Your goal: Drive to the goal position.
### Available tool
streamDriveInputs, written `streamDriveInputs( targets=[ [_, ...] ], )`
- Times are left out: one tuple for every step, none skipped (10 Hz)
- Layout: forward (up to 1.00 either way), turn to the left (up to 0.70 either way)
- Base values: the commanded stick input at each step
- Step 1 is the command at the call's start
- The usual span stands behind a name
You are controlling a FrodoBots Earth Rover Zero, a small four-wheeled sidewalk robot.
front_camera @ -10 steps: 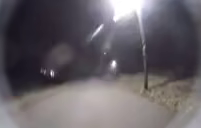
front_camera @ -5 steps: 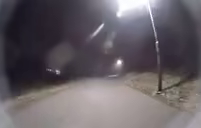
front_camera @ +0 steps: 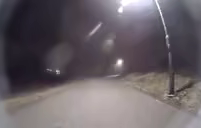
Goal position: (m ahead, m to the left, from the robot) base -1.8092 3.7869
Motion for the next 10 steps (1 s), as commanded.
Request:
streamDriveInputs(
  targets=[
    [1.00,0.05],
    [1.00,0.04],
    [1.00,0.04],
    [1.00,0.04],
    [1.00,0.04],
    [1.00,0.04],
    [1.00,0.04],
    [1.00,0.04],
    [1.00,0.04],
    [1.00,0.04]
  ],
)
